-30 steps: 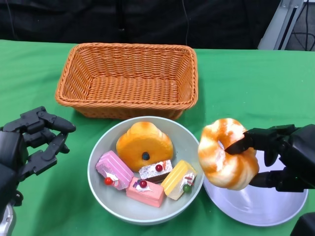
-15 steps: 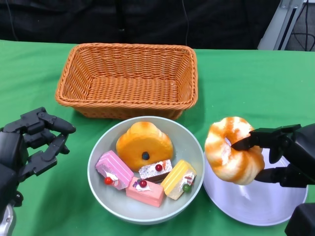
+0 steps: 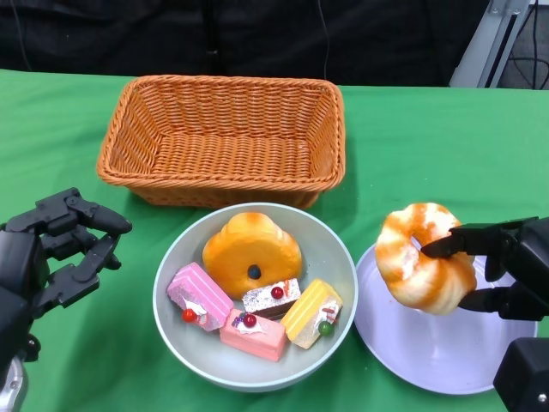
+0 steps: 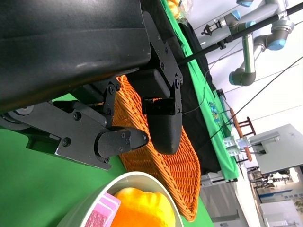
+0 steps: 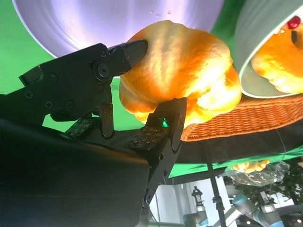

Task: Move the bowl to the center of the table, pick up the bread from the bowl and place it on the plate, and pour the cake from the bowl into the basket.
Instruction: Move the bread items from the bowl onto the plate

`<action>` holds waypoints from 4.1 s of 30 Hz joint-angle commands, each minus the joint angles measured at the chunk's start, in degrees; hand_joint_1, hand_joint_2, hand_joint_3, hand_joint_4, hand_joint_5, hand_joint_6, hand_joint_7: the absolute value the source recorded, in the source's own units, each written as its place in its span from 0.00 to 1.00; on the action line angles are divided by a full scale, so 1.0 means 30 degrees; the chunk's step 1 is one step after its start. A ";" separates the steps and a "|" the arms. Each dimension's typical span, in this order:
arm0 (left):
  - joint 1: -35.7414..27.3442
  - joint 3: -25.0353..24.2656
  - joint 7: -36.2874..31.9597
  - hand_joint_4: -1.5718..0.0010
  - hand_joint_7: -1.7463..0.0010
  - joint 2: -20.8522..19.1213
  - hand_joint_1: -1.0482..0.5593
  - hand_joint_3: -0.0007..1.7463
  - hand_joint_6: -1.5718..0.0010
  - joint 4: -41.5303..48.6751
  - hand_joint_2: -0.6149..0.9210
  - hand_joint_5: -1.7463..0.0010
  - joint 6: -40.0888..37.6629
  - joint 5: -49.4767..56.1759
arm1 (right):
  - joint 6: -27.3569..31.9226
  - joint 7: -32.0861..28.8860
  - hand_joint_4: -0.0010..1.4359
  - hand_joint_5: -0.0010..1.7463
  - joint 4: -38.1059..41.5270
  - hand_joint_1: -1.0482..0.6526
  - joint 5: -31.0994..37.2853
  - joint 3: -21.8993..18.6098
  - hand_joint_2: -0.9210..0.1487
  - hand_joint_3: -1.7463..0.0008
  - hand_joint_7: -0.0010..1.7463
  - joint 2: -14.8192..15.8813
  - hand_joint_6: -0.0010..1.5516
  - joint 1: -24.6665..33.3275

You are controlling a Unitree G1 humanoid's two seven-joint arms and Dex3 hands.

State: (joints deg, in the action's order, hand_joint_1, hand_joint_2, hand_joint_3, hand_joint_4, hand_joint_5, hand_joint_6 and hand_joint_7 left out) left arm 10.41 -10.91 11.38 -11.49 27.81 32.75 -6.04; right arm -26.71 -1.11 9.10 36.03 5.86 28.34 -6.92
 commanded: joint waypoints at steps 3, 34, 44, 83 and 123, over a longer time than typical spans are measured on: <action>0.0056 -0.0205 -0.0083 0.50 0.40 -0.0308 0.59 0.30 0.47 -0.0010 0.92 0.14 0.0137 -0.0067 | -0.0107 -0.0402 0.61 0.64 0.0789 0.54 0.0044 0.0456 0.06 1.00 0.19 0.0146 0.70 -0.0513; -0.0174 -0.0163 0.0018 0.49 0.41 -0.0306 0.59 0.30 0.47 -0.0577 0.92 0.15 -0.0087 -0.0123 | 0.3725 0.1745 0.61 0.51 0.3796 0.51 0.2385 0.5141 0.05 1.00 0.03 -0.0435 0.73 -0.3128; -0.0239 -0.0123 -0.0010 0.50 0.40 -0.0300 0.59 0.30 0.47 -0.0729 0.92 0.15 -0.0123 -0.0048 | 0.4732 0.1540 0.57 0.50 0.3697 0.50 0.2921 0.5781 0.05 1.00 0.00 -0.0305 0.68 -0.3124; -0.0019 -0.0007 -0.0100 0.50 0.40 -0.0284 0.59 0.30 0.47 -0.0277 0.92 0.15 0.0048 0.0176 | 1.3870 1.4103 0.15 0.00 -0.8658 0.39 0.0303 0.2913 0.02 1.00 0.00 0.1130 0.25 -0.1714; 0.0034 -0.0001 -0.0296 0.50 0.39 -0.0227 0.59 0.31 0.47 -0.0002 0.92 0.14 0.0492 0.0440 | 1.3951 0.9174 0.45 0.06 -1.2820 0.26 -0.0161 0.4839 0.00 0.99 0.01 -0.3943 0.31 -0.2480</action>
State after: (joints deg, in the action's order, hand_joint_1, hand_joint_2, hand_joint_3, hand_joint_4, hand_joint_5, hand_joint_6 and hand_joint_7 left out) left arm 10.19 -10.47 11.27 -11.59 27.66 33.51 -4.72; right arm 15.62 27.54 -31.21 34.63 19.46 17.06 -12.96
